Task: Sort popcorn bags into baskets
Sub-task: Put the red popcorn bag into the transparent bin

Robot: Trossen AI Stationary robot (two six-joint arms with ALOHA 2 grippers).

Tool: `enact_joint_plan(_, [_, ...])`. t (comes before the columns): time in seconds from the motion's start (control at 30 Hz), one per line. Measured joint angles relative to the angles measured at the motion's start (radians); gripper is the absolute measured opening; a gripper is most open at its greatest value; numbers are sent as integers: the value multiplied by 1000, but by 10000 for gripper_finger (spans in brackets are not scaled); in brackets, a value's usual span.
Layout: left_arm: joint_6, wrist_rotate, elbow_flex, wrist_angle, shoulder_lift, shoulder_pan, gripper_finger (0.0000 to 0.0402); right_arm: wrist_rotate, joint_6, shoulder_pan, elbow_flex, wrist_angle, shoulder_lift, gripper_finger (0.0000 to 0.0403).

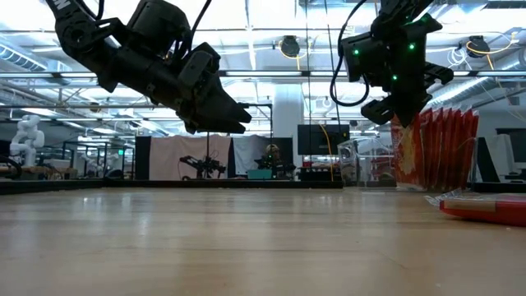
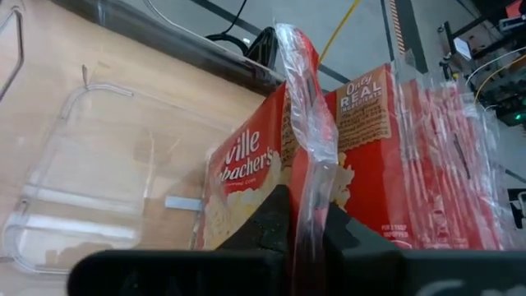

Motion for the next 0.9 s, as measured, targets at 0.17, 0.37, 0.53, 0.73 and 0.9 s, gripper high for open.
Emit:
enact_joint_plan(0.17, [0,0,0,0,0,0,246,0,-19,-6,0,-9,0,50])
enact_joint_plan(0.37, [0,0,0,0,0,0,246,27,-19,-26,0,-35,0,96])
enact_joint_plan(0.53, [4,0,0,0,0,0,246,70,-23,-30,0,-73,0,121])
enact_joint_plan(0.73, [7,0,0,0,0,0,246,103,-23,-30,0,-129,0,131])
enact_joint_plan(0.9, [7,0,0,0,0,0,246,114,-23,-30,0,-165,0,131])
